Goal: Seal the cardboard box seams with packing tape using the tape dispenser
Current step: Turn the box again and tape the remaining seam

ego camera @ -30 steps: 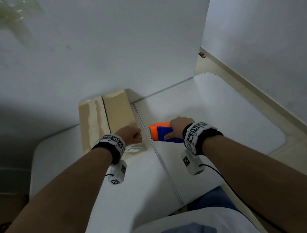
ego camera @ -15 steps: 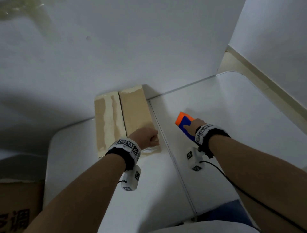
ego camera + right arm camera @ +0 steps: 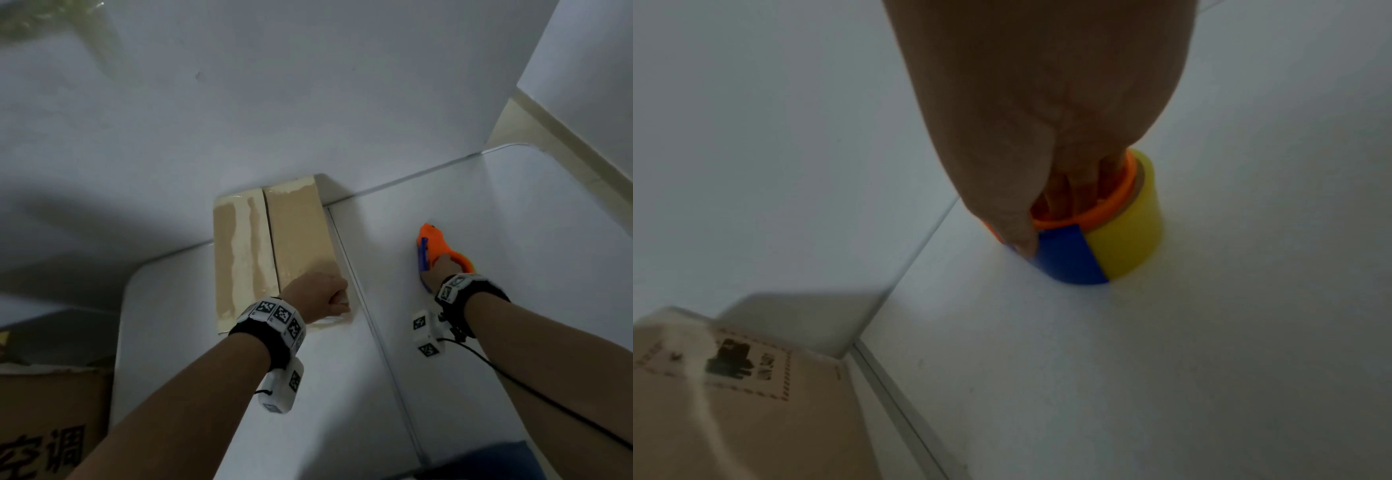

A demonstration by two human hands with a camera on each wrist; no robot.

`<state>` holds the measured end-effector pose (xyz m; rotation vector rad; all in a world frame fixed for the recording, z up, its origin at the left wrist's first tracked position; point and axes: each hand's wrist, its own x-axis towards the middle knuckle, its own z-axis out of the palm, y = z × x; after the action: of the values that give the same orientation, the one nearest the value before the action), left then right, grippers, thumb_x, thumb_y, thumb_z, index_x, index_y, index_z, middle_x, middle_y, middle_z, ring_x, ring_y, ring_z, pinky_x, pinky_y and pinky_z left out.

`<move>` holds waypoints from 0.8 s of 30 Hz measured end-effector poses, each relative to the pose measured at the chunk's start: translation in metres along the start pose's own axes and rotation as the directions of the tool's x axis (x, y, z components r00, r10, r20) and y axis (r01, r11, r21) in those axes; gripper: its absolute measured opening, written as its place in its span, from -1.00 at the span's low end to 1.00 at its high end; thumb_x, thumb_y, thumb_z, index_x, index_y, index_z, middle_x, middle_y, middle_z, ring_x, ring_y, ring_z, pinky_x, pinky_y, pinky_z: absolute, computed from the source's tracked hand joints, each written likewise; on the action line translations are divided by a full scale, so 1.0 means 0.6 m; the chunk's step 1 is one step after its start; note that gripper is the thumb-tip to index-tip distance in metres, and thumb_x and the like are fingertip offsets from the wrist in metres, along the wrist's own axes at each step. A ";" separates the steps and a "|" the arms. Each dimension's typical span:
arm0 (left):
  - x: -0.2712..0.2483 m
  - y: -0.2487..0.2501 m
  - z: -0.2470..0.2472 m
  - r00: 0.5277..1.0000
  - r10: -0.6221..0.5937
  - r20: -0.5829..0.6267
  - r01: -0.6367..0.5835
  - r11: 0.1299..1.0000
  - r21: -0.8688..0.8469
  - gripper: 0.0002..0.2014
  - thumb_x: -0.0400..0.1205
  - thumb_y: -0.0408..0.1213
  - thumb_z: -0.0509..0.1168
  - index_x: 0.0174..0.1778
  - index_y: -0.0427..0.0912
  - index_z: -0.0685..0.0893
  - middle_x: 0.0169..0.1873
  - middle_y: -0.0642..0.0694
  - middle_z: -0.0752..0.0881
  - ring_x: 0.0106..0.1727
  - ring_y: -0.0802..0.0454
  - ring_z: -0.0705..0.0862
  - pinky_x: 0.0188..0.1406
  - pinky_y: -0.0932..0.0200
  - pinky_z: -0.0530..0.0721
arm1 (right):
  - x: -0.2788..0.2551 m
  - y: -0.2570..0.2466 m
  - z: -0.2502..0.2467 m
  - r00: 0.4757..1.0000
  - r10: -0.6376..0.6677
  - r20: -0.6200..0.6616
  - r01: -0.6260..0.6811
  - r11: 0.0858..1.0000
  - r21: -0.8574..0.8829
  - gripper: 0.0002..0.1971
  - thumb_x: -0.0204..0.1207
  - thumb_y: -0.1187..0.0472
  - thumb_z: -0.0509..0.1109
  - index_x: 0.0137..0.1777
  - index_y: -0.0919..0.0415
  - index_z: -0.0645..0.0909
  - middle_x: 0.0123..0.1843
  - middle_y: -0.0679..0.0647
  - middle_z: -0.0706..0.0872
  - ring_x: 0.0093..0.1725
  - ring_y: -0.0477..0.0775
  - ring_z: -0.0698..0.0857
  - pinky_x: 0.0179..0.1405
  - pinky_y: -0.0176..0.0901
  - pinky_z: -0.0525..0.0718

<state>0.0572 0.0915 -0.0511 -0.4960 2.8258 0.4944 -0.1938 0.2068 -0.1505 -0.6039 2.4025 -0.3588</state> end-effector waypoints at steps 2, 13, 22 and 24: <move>0.000 0.002 -0.001 1.000 -0.007 0.004 0.007 1.000 0.014 -0.71 0.56 -0.12 0.34 -0.35 -0.08 0.37 -0.42 0.09 0.41 -0.35 0.07 0.40 -0.38 0.24 0.25 | -0.027 -0.012 -0.021 0.996 -0.029 -0.088 0.026 0.999 -0.045 -0.45 0.44 0.21 0.33 0.45 0.12 0.35 0.30 0.26 0.60 0.23 0.35 0.63 0.16 0.04 0.65; -0.036 0.013 -0.013 0.990 -0.097 -0.100 0.063 0.951 -0.303 -0.69 0.53 -0.13 0.43 -0.33 -0.14 0.44 -0.42 0.13 0.40 -0.43 0.22 0.35 -0.43 0.40 0.31 | -0.179 -0.103 0.005 0.916 -0.329 0.230 0.172 0.839 0.516 -0.77 0.60 0.44 0.21 0.02 0.43 0.71 -0.10 0.30 0.75 -0.27 0.07 0.71 -0.18 -0.21 0.69; -0.171 -0.047 0.020 0.896 -0.399 -0.195 0.382 0.917 -0.119 -0.34 0.54 0.24 0.26 0.55 0.27 0.24 0.65 0.17 0.14 0.66 0.07 0.10 0.54 -0.35 0.10 | -0.260 -0.129 0.063 0.927 -0.346 0.146 0.163 0.721 0.673 -0.67 0.64 0.38 0.13 0.26 0.45 0.63 0.04 0.22 0.70 0.08 0.18 0.65 0.12 -0.07 0.57; -0.184 -0.049 0.039 0.905 -0.417 -0.081 0.415 0.909 -0.043 -0.30 0.57 0.31 0.12 0.59 0.43 -0.05 0.66 0.28 -0.20 0.68 0.04 -0.21 0.48 -0.56 -0.13 | -0.276 -0.136 0.072 0.913 -0.390 0.121 0.240 0.752 0.614 -0.65 0.68 0.32 0.09 0.36 0.36 0.56 0.15 0.25 0.69 0.19 0.24 0.65 0.19 -0.02 0.58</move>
<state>0.1727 0.1056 -0.0503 -1.1196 2.6792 0.4259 -0.0236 0.2154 -0.0671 -0.7100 1.7967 -1.0706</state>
